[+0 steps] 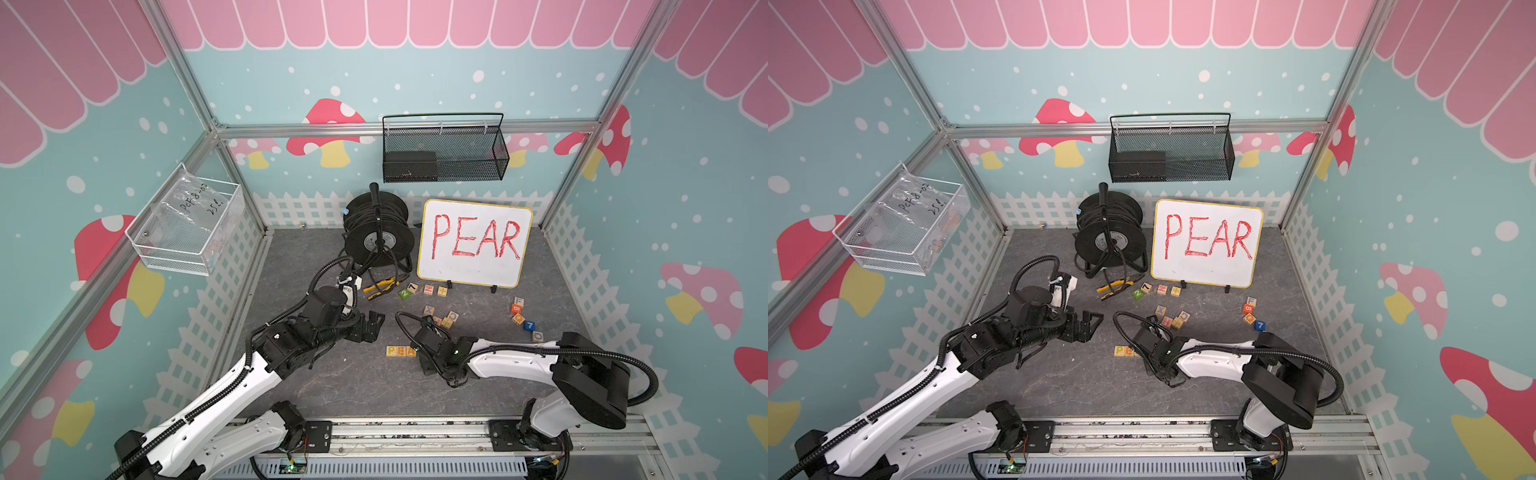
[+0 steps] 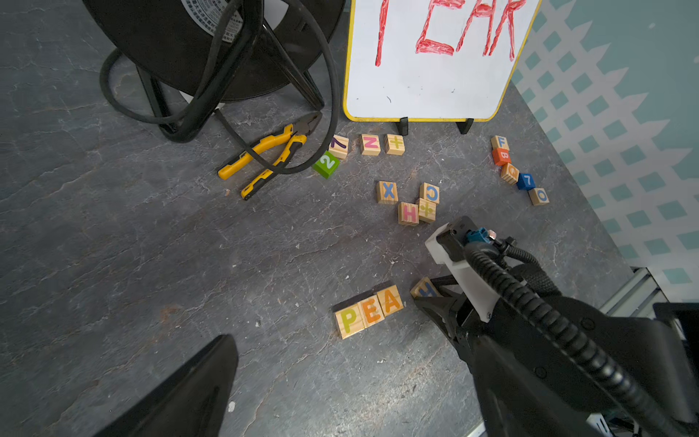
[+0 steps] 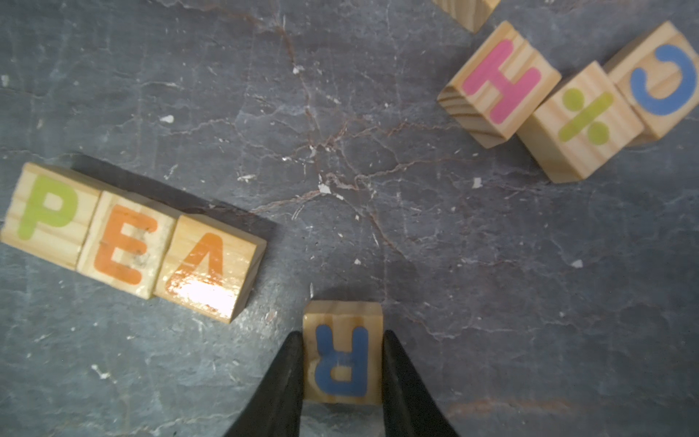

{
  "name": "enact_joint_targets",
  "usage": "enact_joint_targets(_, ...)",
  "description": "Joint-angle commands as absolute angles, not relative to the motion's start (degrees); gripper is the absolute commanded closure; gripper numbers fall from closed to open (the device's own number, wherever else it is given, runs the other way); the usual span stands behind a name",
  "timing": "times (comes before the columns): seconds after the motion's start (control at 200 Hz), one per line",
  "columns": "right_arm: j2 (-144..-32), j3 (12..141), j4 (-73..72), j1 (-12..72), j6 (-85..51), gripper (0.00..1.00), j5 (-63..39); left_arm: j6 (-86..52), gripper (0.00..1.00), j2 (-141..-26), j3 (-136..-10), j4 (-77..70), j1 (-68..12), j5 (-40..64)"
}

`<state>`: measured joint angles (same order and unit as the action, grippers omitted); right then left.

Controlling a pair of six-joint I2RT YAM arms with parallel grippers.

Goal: Spell the uppercase word “pear” with letter blocks
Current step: Place the letter block at the center of the board.

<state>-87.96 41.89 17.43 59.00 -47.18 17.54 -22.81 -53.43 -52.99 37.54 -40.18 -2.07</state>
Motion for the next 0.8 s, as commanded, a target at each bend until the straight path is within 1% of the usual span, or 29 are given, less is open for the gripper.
enact_joint_targets(0.0,-89.05,42.97,19.21,59.6,-48.49,0.57,18.64,-23.21,0.0,-52.66,-52.47,38.24,-40.0,-3.4)
enact_joint_targets(0.11,-88.74,43.48,20.98,59.72,-49.38,0.5,19.47,-23.14,0.0,-52.81,-52.47,38.19,-40.0,-3.51)
enact_joint_targets(0.155,-88.55,43.51,21.34,59.83,-49.57,0.49,19.47,-22.99,0.01,-52.77,-52.47,38.19,-40.03,-3.61)
enact_joint_targets(0.48,-87.4,41.55,24.18,61.59,-54.73,0.48,19.93,-22.94,0.0,-52.8,-52.56,38.23,-39.99,-4.0)
enact_joint_targets(0.796,-82.09,36.36,25.73,61.52,-63.47,0.46,23.31,-23.18,0.0,-53.08,-52.47,37.89,-39.99,-3.91)
